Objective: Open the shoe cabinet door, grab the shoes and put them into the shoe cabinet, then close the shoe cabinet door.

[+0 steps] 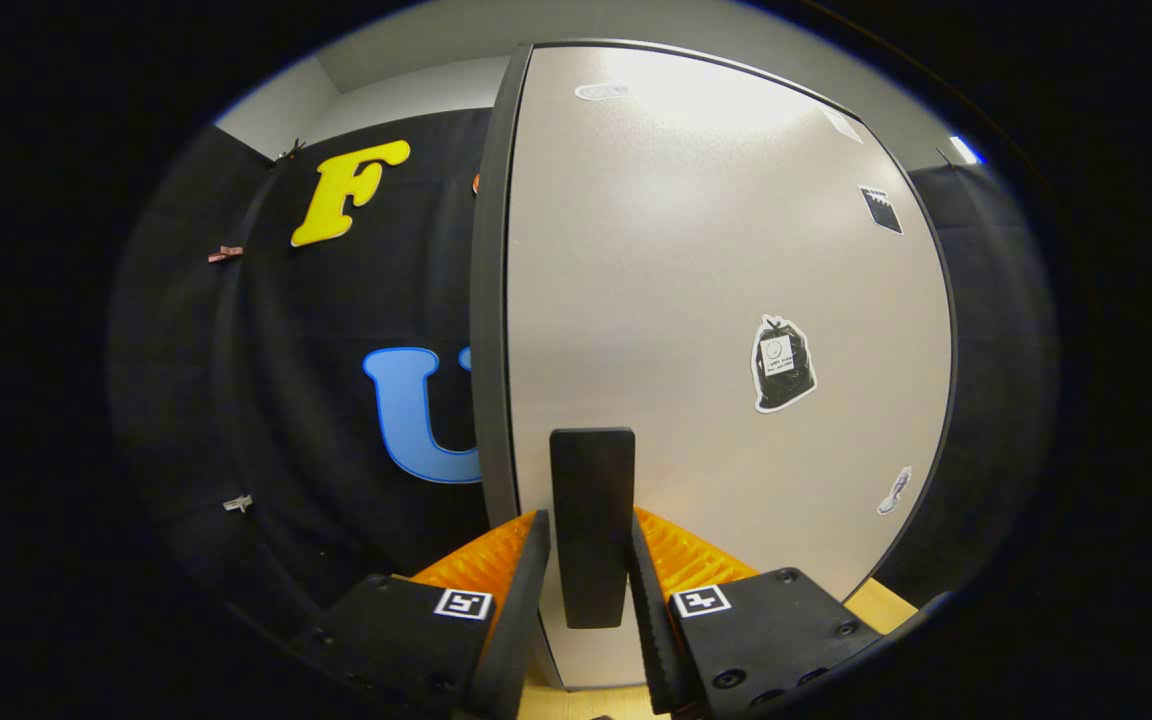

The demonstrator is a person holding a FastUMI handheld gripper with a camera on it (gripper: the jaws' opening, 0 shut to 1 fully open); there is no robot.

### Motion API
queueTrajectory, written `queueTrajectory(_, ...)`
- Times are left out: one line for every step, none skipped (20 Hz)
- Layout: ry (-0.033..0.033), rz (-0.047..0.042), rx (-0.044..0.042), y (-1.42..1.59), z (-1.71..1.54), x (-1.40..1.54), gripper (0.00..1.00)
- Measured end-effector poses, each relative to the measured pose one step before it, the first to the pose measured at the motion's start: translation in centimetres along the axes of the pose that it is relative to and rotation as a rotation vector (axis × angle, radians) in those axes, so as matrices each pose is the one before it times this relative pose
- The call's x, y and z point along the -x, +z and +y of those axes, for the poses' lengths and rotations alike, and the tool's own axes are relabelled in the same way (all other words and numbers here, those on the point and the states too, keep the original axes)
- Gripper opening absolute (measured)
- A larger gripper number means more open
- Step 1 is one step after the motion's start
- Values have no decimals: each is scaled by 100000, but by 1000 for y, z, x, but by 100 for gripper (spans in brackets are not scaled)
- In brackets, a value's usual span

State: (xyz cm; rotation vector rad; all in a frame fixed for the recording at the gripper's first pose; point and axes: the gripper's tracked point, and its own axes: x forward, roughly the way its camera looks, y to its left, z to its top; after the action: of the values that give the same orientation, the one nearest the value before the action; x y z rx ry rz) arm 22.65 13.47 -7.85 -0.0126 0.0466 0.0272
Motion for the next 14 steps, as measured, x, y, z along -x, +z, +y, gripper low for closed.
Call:
queueTrajectory(-727,-1192,786,-39,131,60,47)
queueTrajectory(-1135,-272,2030,40,-330,198,44)
queueTrajectory(-501,-798,-97,-34,-202,-280,42)
queueTrajectory(-309,186,-686,-74,74,109,40)
queueTrajectory(738,36,-900,43,1,-61,33)
queueTrajectory(408,-119,345,112,-18,146,33)
queueTrajectory(284,549,-637,-52,-50,8,28)
queueTrajectory(572,15,547,190,4,7,22)
queueTrajectory(388,1073,-14,-205,-6,116,22)
queueTrajectory(288,-217,425,-10,10,365,16)
queueTrajectory(399,434,624,43,-64,212,17)
queueTrajectory(512,121,-461,118,-19,470,17)
queueTrajectory(903,230,-413,83,92,610,17)
queueTrajectory(793,-16,-570,172,40,790,16)
